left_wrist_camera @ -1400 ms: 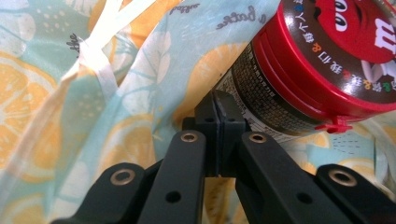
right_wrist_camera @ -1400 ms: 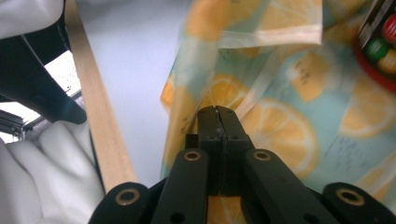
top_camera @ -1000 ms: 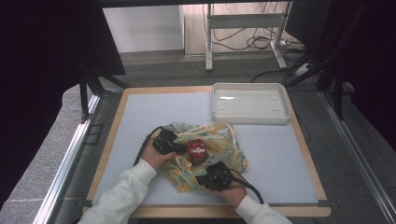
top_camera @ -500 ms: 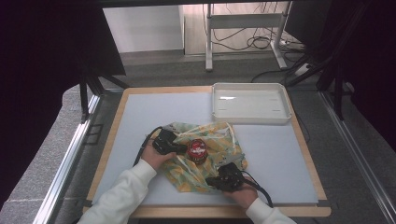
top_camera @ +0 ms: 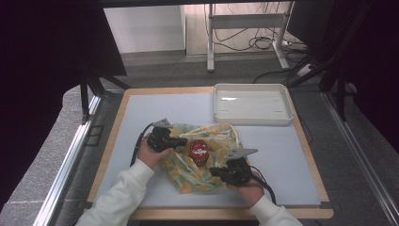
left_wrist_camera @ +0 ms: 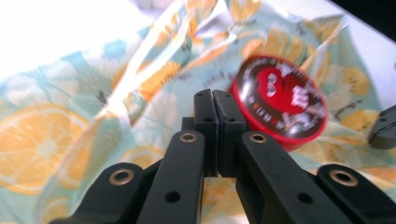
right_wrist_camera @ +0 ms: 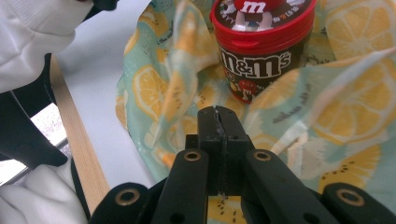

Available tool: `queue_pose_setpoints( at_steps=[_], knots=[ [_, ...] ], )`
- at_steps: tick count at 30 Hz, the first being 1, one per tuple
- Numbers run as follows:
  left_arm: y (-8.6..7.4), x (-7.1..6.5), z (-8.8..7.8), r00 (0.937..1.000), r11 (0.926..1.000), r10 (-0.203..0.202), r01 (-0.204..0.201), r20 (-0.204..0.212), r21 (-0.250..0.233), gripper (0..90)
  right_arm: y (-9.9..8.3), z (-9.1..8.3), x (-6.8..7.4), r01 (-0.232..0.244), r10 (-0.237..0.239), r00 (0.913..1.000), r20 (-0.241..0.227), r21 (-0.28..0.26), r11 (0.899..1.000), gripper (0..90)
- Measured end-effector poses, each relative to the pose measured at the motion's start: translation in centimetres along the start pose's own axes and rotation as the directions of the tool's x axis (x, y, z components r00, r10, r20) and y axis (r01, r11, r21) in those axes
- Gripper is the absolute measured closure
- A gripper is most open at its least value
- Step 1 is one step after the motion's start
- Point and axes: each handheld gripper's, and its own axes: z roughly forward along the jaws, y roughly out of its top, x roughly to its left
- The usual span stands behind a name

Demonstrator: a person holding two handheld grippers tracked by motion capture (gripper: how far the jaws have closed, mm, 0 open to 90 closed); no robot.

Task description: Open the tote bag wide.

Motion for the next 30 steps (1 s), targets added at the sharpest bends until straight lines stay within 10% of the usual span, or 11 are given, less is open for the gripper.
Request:
queue_pose_setpoints(
  at_steps=[30],
  knots=[
    [-3.3,-1.9,-5.2,0.9996,0.9997,0.022,-0.022,0.018,-0.013,89.1,1.2,-0.9,-1.7,0.005,-0.003,0.9993,0.037,-0.055,0.998,88.5]
  ],
)
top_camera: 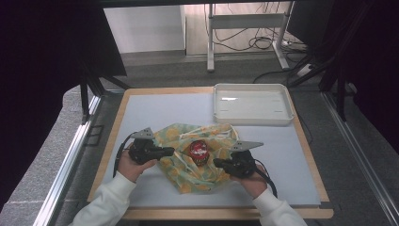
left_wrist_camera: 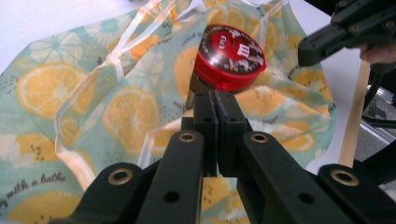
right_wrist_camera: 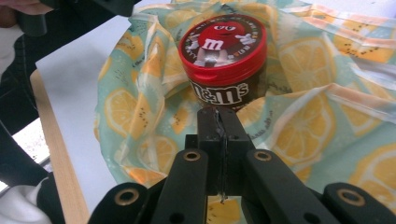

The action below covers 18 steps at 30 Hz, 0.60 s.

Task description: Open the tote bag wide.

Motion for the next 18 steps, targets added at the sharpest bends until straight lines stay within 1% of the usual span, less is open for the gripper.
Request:
queue_pose_setpoints(
  at_steps=[5,6,7,8,9,11,12,13,16,17,18],
  knots=[
    [-0.9,-0.4,-0.3,1.0,1.0,0.007,-0.007,-0.005,-0.001,85.8,-0.1,-0.2,-0.3,-0.004,0.004,0.9999,0.016,-0.002,1.0,88.0],
    [-1.4,-0.5,-0.6,0.9997,0.9999,0.006,-0.007,-0.023,-0.011,79.6,-0.2,-0.3,-0.4,-0.004,0.004,0.9998,0.018,-0.007,1.0,87.4],
    [-1.4,-0.5,-0.6,0.9997,0.9999,0.006,-0.007,-0.023,-0.011,75.0,-0.2,-0.3,-0.4,-0.004,0.004,0.9998,0.018,-0.007,1.0,87.4],
    [-1.5,-0.5,-0.7,0.9995,0.9998,0.006,-0.006,-0.031,-0.017,75.0,-0.2,-0.4,-0.4,-0.003,0.003,0.9998,0.021,-0.005,1.0,86.9],
    [-1.7,-0.5,-0.9,0.9992,0.9997,0.007,-0.008,-0.04,-0.024,70.4,-0.2,-0.4,-0.4,-0.003,0.003,0.9997,0.023,-0.008,1.0,86.1],
    [-1.7,-0.6,-1.3,0.9987,0.999,0.006,-0.008,-0.05,-0.045,64.2,-0.2,-0.5,-0.5,-0.003,0.003,0.9998,0.022,-0.014,1.0,84.0],
    [-1.7,-0.7,-1.4,0.9986,0.9986,0.004,-0.006,-0.054,-0.052,57.1,-0.2,-0.6,-0.5,-0.001,0.001,0.9998,0.018,-0.016,1.0,79.2],
    [-1.7,-0.7,-1.5,0.9986,0.9984,0.002,-0.005,-0.053,-0.057,57.1,-0.2,-0.6,-0.5,-0.001,0.001,0.9998,0.018,-0.016,1.0,79.2],
    [-1.9,-0.8,-1.4,0.9984,0.9988,0.0,-0.002,-0.056,-0.049,48.3,-0.2,-0.8,-0.3,0.019,-0.018,0.9993,0.031,-0.016,1.0,66.3],
    [-2.0,-0.8,-1.4,0.9983,0.9991,-0.004,0.001,-0.059,-0.042,48.3,-0.2,-0.8,-0.3,0.019,-0.018,0.9993,0.031,-0.016,1.0,66.3],
    [-2.1,-0.8,-1.4,0.9978,0.9995,-0.012,0.01,-0.066,-0.031,44.2,-0.2,-0.9,-0.3,0.026,-0.025,0.999,0.036,-0.02,0.999,59.2]
  ],
)
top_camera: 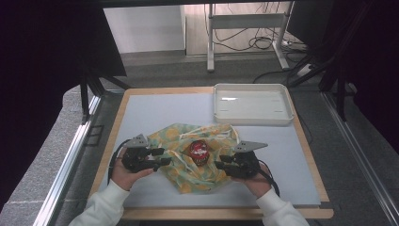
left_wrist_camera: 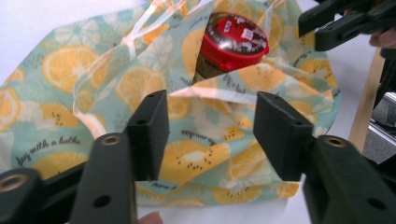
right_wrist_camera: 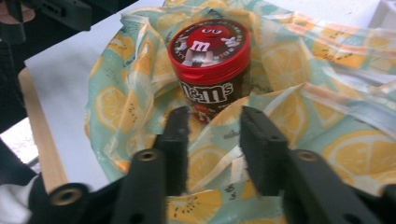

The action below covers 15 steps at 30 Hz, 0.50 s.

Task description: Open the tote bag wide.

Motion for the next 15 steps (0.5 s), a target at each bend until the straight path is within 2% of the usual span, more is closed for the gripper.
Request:
queue_pose_setpoints(
  at_steps=[1,2,7,15],
  knots=[
    [0.0,0.0,0.0,1.0,1.0,0.0,0.0,0.0,0.0,42.6,0.0,0.0,0.0,0.0,0.0,1.0,0.0,0.0,1.0,59.2],
    [-0.14,0.08,0.02,1.0,1.0,-0.004,0.004,-0.009,0.008,40.9,0.05,-0.13,0.02,0.005,-0.005,0.9999,0.016,-0.001,1.0,54.2],
    [-0.33,0.1,-0.22,0.9998,1.0,-0.001,0.001,-0.021,0.006,37.3,0.12,-0.18,-0.05,0.003,-0.002,0.9996,0.029,-0.012,1.0,45.6],
    [-0.49,-0.02,-0.25,0.9995,0.9999,0.007,-0.006,-0.032,0.01,35.2,0.36,-0.09,0.4,0.032,-0.032,0.9984,0.048,-0.001,0.999,39.1]
  ],
)
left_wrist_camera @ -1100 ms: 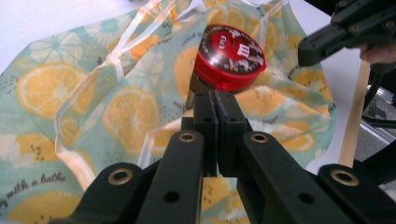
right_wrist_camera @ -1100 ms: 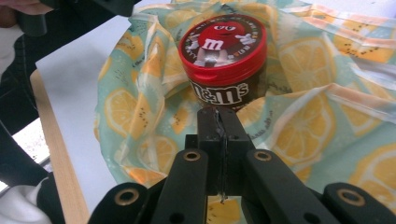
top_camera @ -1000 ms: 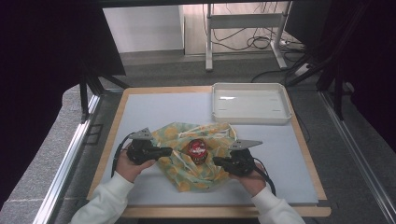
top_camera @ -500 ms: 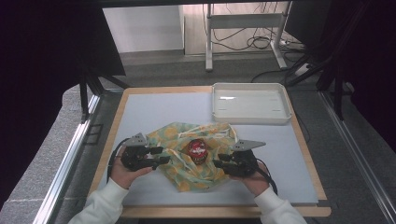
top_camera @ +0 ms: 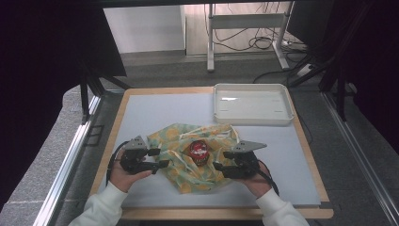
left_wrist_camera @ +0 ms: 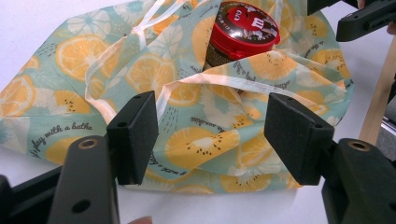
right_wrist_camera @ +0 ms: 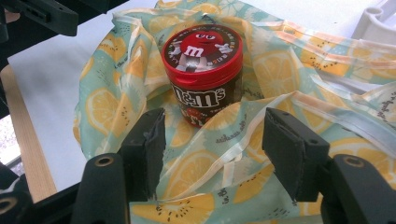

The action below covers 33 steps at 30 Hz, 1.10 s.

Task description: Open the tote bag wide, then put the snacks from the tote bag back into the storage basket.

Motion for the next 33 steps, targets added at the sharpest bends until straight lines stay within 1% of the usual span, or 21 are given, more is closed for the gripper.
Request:
queue_pose_setpoints(
  at_steps=[8,12,14,17,20,21,25,28,29,30,31,33],
  knots=[
    [0.0,0.2,0.3,1.0,0.9999,0.002,-0.002,-0.003,0.011,34.8,0.4,0.1,0.4,0.02,-0.02,0.9997,0.014,0.002,1.0,38.3],
    [0.0,0.2,0.3,0.9999,0.9999,0.007,-0.007,-0.014,0.014,34.7,0.9,0.5,0.8,0.033,-0.033,0.9993,0.015,0.007,0.999,37.6],
    [-0.1,0.2,0.2,0.9999,0.9999,0.002,-0.002,-0.015,0.013,34.6,1.2,0.7,0.9,0.041,-0.041,0.9991,0.013,0.01,0.999,37.6],
    [-0.2,0.3,0.2,0.9998,0.9999,0.004,-0.004,-0.021,0.015,34.4,1.8,1.3,1.2,0.049,-0.049,0.9987,0.013,0.019,0.999,36.7],
    [-0.2,0.4,0.3,0.9997,0.9999,-0.001,0.001,-0.023,0.017,34.3,2.2,2.0,1.4,0.048,-0.048,0.9987,0.019,0.033,0.998,35.8],
    [-0.2,0.4,0.3,0.9997,0.9998,0.0,0.0,-0.024,0.018,34.1,2.4,2.5,1.5,0.055,-0.056,0.9981,0.026,0.039,0.998,34.9],
    [-0.2,0.3,0.4,0.9997,0.9998,0.002,-0.002,-0.025,0.021,34.0,2.6,2.9,1.6,0.065,-0.067,0.9968,0.043,0.048,0.997,34.4],
    [-0.2,0.3,0.5,0.9997,0.9997,0.001,-0.001,-0.025,0.023,33.8,2.9,3.3,1.7,0.07,-0.073,0.9958,0.056,0.051,0.996,34.2],
    [-0.2,0.3,0.5,0.9997,0.9997,0.003,-0.003,-0.026,0.025,33.8,3.1,3.7,1.6,0.071,-0.075,0.9954,0.059,0.056,0.996,33.7],
    [-0.2,0.4,0.5,0.9997,0.9997,0.003,-0.003,-0.025,0.025,33.8,3.1,3.7,1.6,0.071,-0.075,0.9954,0.059,0.056,0.996,33.7],
    [-0.3,0.4,0.5,0.9997,0.9995,0.005,-0.004,-0.024,0.03,33.6,3.4,4.3,1.5,0.069,-0.073,0.9954,0.061,0.065,0.996,32.9],
    [-0.3,0.4,0.5,0.9997,0.9995,0.004,-0.004,-0.024,0.03,33.6,3.4,4.7,1.5,0.066,-0.07,0.9957,0.059,0.068,0.995,32.2]
  ],
)
